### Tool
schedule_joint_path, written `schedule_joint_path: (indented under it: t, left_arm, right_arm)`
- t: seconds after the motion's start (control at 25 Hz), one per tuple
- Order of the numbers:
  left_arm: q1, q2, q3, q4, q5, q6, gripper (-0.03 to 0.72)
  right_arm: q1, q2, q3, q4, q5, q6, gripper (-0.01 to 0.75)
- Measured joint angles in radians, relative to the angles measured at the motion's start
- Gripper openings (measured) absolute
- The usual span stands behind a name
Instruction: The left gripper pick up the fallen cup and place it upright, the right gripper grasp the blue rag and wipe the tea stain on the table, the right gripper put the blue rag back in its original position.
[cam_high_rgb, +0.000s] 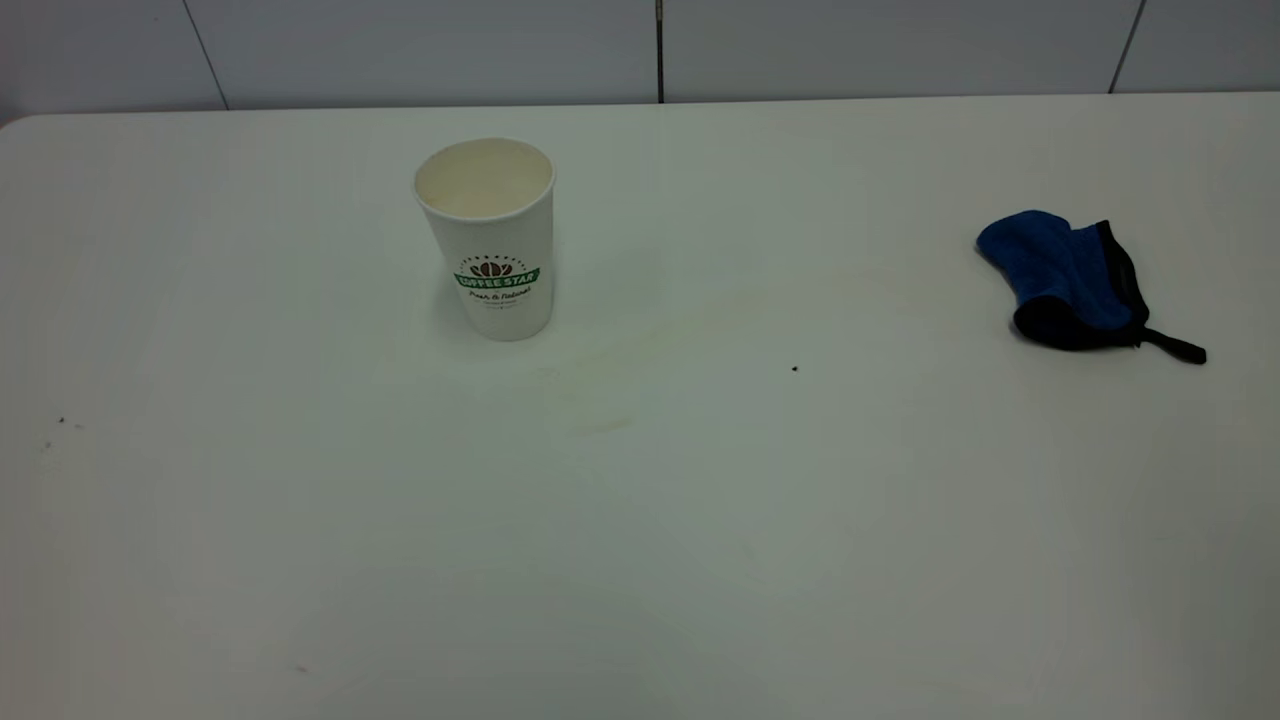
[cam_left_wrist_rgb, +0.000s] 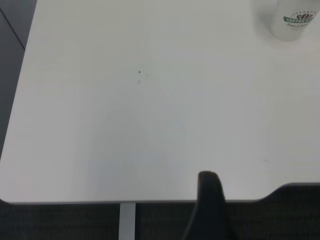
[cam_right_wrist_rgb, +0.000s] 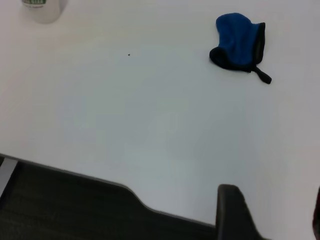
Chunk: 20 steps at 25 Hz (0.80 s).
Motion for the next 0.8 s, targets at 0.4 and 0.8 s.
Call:
schedule_joint_path:
  t: [0.4,0.8]
  left_arm:
    - [0.000,0.000,0.000,0.000,0.000,0.000,0.587]
    - [0.000,0.000,0.000,0.000,0.000,0.000,0.587]
  right_arm:
    - [-0.197,-0.058,0.000,-0.001,0.001,0.000,0.313]
    - [-0.202,-0.103,0.000,-0.004,0.007,0.000,0.236]
